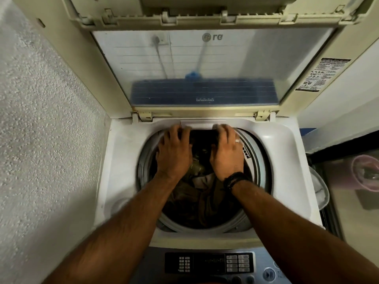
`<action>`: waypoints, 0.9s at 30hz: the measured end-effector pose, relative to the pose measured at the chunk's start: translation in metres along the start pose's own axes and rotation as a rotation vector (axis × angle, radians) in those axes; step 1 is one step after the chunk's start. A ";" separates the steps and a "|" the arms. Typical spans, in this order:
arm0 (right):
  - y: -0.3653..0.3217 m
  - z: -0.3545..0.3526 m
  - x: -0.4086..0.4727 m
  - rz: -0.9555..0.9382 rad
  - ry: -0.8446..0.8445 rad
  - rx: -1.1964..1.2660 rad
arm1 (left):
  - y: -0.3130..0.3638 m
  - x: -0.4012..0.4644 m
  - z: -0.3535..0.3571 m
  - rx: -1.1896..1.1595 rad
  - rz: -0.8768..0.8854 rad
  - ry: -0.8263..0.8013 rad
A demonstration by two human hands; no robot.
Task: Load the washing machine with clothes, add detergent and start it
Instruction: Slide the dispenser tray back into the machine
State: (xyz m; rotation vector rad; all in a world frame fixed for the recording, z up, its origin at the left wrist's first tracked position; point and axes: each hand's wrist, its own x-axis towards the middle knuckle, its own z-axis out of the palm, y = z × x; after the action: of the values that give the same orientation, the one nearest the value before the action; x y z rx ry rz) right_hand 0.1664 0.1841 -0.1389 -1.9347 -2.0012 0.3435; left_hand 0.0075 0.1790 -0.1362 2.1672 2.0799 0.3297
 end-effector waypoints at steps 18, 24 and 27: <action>-0.011 0.014 -0.007 0.015 -0.397 -0.179 | 0.003 0.003 0.004 0.091 0.050 -0.314; -0.004 0.011 -0.002 -0.024 -0.403 -0.174 | 0.000 0.004 -0.006 0.076 0.049 -0.286; -0.004 -0.003 0.000 -0.031 -0.392 -0.148 | -0.001 0.001 -0.019 0.086 0.051 -0.240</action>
State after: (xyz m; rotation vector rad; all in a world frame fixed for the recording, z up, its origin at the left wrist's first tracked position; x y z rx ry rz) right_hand 0.1635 0.1839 -0.1346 -2.0485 -2.3562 0.6247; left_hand 0.0023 0.1786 -0.1183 2.1863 1.9429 -0.0171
